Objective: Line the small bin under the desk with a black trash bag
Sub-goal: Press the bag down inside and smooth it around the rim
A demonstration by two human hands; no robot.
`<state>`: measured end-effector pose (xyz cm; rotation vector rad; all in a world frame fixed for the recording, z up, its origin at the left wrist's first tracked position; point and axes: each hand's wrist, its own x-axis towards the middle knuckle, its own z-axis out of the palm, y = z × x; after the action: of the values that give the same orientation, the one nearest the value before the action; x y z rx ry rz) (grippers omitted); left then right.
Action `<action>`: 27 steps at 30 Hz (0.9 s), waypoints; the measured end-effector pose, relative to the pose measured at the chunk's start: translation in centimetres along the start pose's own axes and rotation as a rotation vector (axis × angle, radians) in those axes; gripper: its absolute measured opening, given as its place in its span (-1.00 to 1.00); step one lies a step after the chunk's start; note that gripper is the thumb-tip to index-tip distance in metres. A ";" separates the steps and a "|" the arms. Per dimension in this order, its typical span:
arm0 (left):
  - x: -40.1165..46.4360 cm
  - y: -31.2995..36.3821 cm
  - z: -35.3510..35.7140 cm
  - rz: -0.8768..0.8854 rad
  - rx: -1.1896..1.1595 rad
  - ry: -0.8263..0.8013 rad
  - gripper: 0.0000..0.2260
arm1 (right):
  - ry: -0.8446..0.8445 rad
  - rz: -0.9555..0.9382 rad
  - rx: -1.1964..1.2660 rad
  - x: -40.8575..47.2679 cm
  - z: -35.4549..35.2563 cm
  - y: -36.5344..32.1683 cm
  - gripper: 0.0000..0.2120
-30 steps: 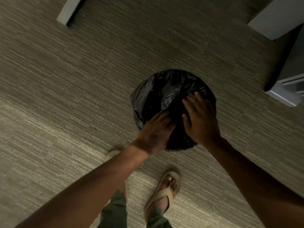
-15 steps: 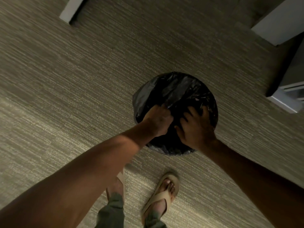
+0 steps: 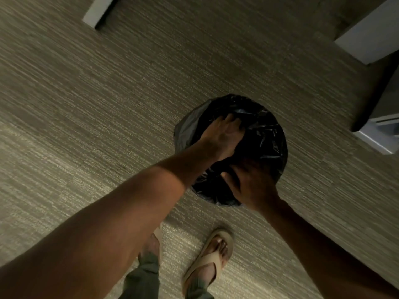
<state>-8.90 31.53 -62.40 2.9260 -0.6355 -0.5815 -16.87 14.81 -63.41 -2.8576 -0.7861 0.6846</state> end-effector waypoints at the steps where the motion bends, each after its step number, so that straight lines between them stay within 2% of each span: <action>1: -0.9 0.4 0.1 0.007 -0.003 0.037 -0.58 | 0.061 0.016 -0.061 0.6 -0.4 0.7 -0.48; 4: -4.2 1.2 1.5 -0.020 0.005 0.037 -0.47 | 0.100 0.074 -0.241 2.1 -1.6 2.7 -0.33; 7: -7.6 1.5 3.8 -0.114 0.047 -0.104 -0.31 | -0.047 0.159 -0.309 3.2 -2.1 4.9 -0.19; 8: -8.4 1.2 4.6 -0.150 0.027 -0.161 -0.30 | -0.086 0.177 -0.338 3.4 -2.0 5.4 -0.18; 10: -9.3 0.5 5.1 -0.168 -0.007 -0.209 -0.42 | -0.070 0.157 -0.364 3.5 -1.9 5.7 -0.24; 12: -8.8 0.1 5.0 -0.104 -0.016 -0.144 -0.53 | 0.132 0.070 -0.287 3.2 -1.8 5.5 -0.47; 14: -8.3 0.4 4.1 -0.025 -0.082 -0.020 -0.58 | 0.446 -0.038 -0.161 2.2 -2.0 5.1 -0.76; 16: -8.6 1.2 3.5 -0.036 -0.215 0.182 -0.66 | 0.621 -0.008 -0.005 0.6 -2.3 5.0 -0.82; 17: -9.3 1.6 3.4 -0.100 -0.316 0.307 -0.72 | 0.637 0.101 0.099 -0.3 -2.2 4.9 -0.81; 19: -11.1 2.1 3.3 -0.353 -0.491 0.512 -0.74 | 0.590 0.466 0.390 -2.2 -1.9 4.6 -0.71; 21: -12.9 2.3 3.6 -0.707 -0.610 0.600 -0.60 | 0.519 0.843 0.726 -3.7 -1.5 4.5 -0.62; 22: -13.5 2.2 3.9 -0.876 -0.703 0.599 -0.54 | 0.479 0.974 0.880 -4.1 -1.0 4.5 -0.61; 24: -13.9 1.8 4.7 -1.110 -1.001 0.514 -0.49 | 0.376 1.070 1.149 -4.7 -0.2 4.5 -0.59; 26: -14.0 1.3 5.2 -1.196 -1.238 0.418 -0.62 | 0.303 1.051 1.285 -4.8 0.4 4.1 -0.72; 27: -14.0 0.9 5.3 -1.197 -1.263 0.388 -0.70 | 0.280 1.030 1.303 -4.8 0.5 3.9 -0.80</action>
<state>-23.10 36.48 -62.31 1.7419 1.1705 -0.2328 -18.96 8.98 -62.79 -1.7900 0.9463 0.4952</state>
